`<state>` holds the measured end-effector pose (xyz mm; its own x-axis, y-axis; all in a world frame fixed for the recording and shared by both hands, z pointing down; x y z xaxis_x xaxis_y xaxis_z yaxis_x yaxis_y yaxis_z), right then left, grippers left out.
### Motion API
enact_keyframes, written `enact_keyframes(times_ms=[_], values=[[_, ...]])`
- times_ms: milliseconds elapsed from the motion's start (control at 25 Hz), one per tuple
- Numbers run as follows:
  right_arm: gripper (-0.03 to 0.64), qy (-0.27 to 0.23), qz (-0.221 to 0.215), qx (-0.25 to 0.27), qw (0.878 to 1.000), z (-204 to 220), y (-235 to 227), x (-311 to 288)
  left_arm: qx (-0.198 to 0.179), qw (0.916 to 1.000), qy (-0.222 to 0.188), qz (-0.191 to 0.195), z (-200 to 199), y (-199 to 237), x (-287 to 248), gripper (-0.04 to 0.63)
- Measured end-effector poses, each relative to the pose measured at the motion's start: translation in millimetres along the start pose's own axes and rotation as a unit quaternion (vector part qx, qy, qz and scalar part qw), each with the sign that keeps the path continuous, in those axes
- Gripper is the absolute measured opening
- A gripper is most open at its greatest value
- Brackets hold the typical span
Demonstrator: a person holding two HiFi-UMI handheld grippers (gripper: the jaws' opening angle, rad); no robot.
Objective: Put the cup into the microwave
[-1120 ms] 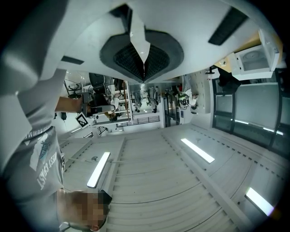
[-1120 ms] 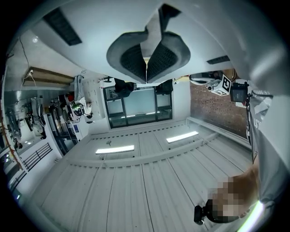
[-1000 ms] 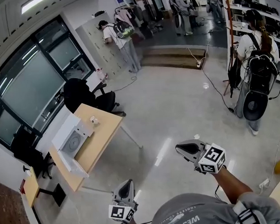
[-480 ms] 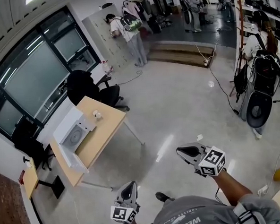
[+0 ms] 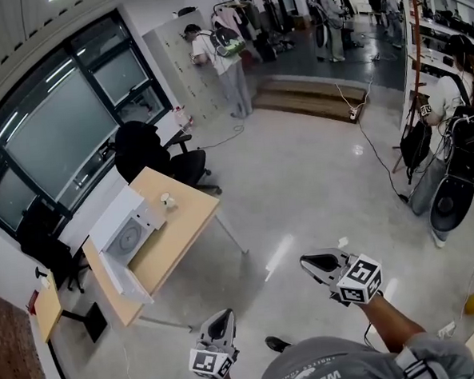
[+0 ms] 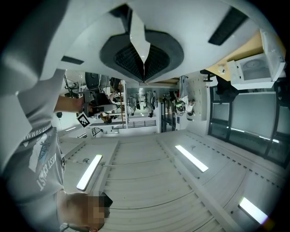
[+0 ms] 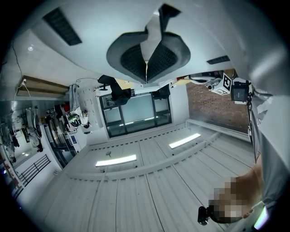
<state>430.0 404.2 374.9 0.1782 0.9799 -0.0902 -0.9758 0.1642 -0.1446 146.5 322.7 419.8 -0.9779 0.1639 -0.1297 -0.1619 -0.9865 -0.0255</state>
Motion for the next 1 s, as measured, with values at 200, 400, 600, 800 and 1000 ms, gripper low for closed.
enact_keyframes(times_ms=[200,400,600,800,1000], values=[[0.018,-0.002,0.006,0.002,1.000,-3,1,-41,-0.006,0.9999,-0.008,-0.005,-8,47,2,0.021],[0.018,-0.007,0.004,0.003,1.000,-11,12,-106,-0.008,0.9999,-0.010,-0.002,-5,108,12,0.021],[0.018,-0.016,0.006,0.007,1.000,-18,23,-161,-0.010,0.9999,-0.013,0.001,-1,165,18,0.021],[0.018,-0.016,0.019,0.012,1.000,-22,48,-195,-0.021,0.9994,-0.024,0.015,-3,205,35,0.021],[0.018,-0.006,0.020,0.028,0.999,-29,62,-212,-0.013,0.9989,-0.044,0.013,-5,225,49,0.021]])
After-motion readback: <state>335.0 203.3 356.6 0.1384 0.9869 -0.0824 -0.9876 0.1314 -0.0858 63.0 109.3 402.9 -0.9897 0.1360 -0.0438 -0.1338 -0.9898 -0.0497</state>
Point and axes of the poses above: the fingertips, and each gripper's own axes: x backward along the fingers, y to its left, z out of its underside, the point moved 5 cm from there along x, backward along the fingers, and after that the axes turned 11 degrees about z, right-handed, at the moved point
